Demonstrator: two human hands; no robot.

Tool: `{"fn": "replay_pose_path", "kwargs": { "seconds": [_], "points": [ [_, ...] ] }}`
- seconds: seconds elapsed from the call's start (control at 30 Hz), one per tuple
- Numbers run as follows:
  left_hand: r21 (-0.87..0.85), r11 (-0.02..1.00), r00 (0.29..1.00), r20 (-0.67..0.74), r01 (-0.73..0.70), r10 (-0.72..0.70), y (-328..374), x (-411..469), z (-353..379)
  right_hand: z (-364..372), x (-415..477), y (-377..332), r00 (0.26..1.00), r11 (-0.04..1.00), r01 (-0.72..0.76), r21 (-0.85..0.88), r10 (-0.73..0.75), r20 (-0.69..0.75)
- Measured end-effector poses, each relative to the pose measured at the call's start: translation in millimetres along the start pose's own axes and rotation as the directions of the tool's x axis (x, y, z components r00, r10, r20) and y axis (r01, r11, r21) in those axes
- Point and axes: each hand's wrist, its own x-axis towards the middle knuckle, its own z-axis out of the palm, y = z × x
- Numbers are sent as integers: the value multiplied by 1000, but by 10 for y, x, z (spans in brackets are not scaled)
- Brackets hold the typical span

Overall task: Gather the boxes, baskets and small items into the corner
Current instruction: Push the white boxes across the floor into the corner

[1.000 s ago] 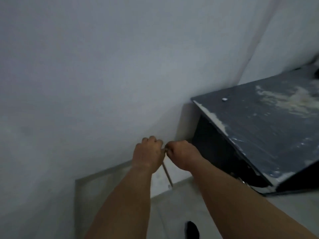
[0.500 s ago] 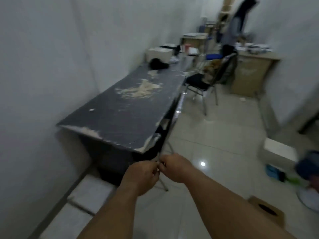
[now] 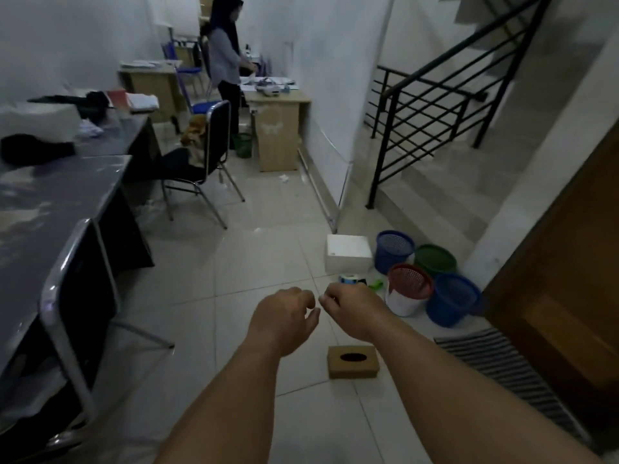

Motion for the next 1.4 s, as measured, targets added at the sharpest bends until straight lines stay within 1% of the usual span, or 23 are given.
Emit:
{"fn": "replay_pose_path", "kwargs": {
  "seconds": [0.13,0.2,0.3,0.43,0.53,0.67,0.77,0.87,0.93,1.03,1.1,1.2,1.33,1.4],
  "points": [
    [33,999,998,55,-26,24,-136,559,189,-11,478,228,1000,1000,-23,17,23,2],
    [54,998,991,135,-13,6,-346,884,296,-4,817,276,999,999,-34,23,34,1],
    [75,997,958,287,-4,-18,-750,1400,443,-22,1397,304,998,996,-68,52,68,-5],
    [130,984,920,387,-121,62,-1235,2149,479,-138,2152,303,986,979,-166,115,169,-10],
    [174,959,892,434,-223,128,-1496,2723,472,-282,2695,358,972,966,-234,112,236,-10],
    [157,943,871,451,-295,197,-1606,3603,669,-483,3384,650,950,941,-303,154,310,-26],
    [119,934,845,477,-336,243,-1555,4294,988,-603,3924,1050,932,925,-356,136,362,-28],
    [113,930,820,516,-350,246,-1527,4886,1311,-715,4468,1480,916,909,-394,138,401,-22],
    [118,925,803,544,-361,243,-1535,5202,1409,-829,4739,1660,912,906,-410,109,410,21],
    [131,927,810,539,-350,230,-1619,5750,1484,-1064,5178,1879,908,903,-419,95,415,54],
    [147,931,824,524,-335,213,-1703,6187,1521,-1252,5520,2022,909,901,-418,115,415,49],
    [153,930,824,527,-335,210,-1838,6763,1664,-1403,6015,2245,905,891,-425,157,425,36],
    [166,895,770,588,-415,249,-2003,7482,1957,-1420,6631,2520,875,855,-478,199,482,31],
    [162,866,743,602,-473,293,-2077,7902,2101,-1399,6989,2656,852,827,-519,215,522,46]
  ]
}}
